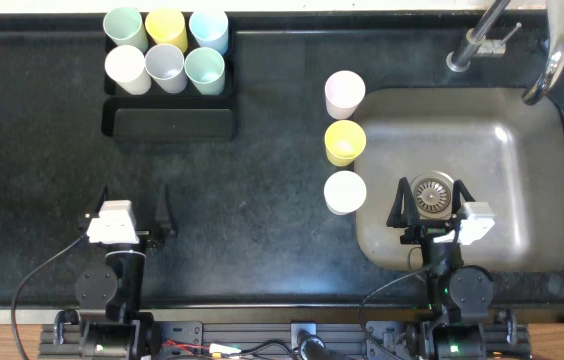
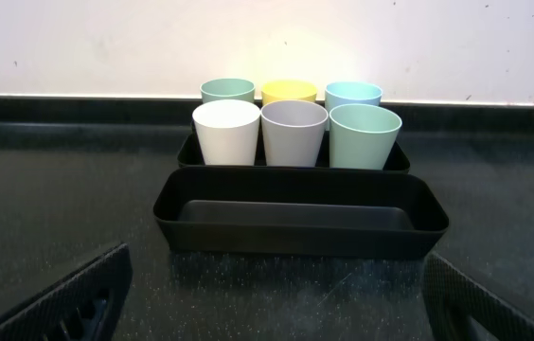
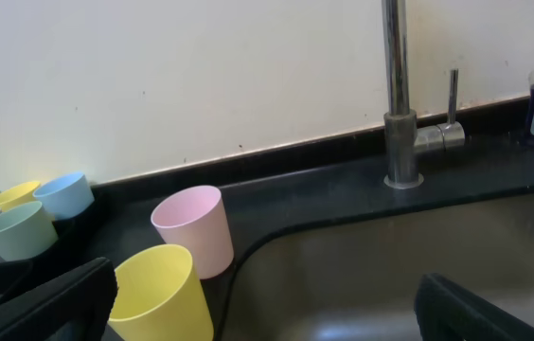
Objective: Store Cups
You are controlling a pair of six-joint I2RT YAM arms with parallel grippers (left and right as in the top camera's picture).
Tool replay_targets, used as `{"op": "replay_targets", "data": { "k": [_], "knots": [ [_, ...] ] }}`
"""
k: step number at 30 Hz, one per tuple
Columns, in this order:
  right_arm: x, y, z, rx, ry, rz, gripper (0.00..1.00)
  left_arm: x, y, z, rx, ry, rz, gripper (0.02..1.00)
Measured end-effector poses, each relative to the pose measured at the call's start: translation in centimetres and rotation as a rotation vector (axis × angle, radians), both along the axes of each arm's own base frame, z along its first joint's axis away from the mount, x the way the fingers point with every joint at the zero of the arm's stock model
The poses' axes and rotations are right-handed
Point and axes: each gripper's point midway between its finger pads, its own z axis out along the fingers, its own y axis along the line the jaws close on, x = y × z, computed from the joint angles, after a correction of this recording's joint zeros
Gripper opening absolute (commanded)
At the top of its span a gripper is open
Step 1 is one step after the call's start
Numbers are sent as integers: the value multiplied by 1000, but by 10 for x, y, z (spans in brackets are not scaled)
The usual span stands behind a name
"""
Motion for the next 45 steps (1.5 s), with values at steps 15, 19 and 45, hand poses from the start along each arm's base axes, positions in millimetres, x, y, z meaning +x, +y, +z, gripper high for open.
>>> {"op": "replay_targets", "data": {
  "k": [15,19,45],
  "knots": [
    [0,0,0,0,0,0,998,0,0,0,0,-1,0,998],
    [0,0,0,0,0,0,998,0,0,0,0,0,0,998],
    [0,0,0,0,1,0,998,14,-31,61,-52,199,-170,998]
  ]
}}
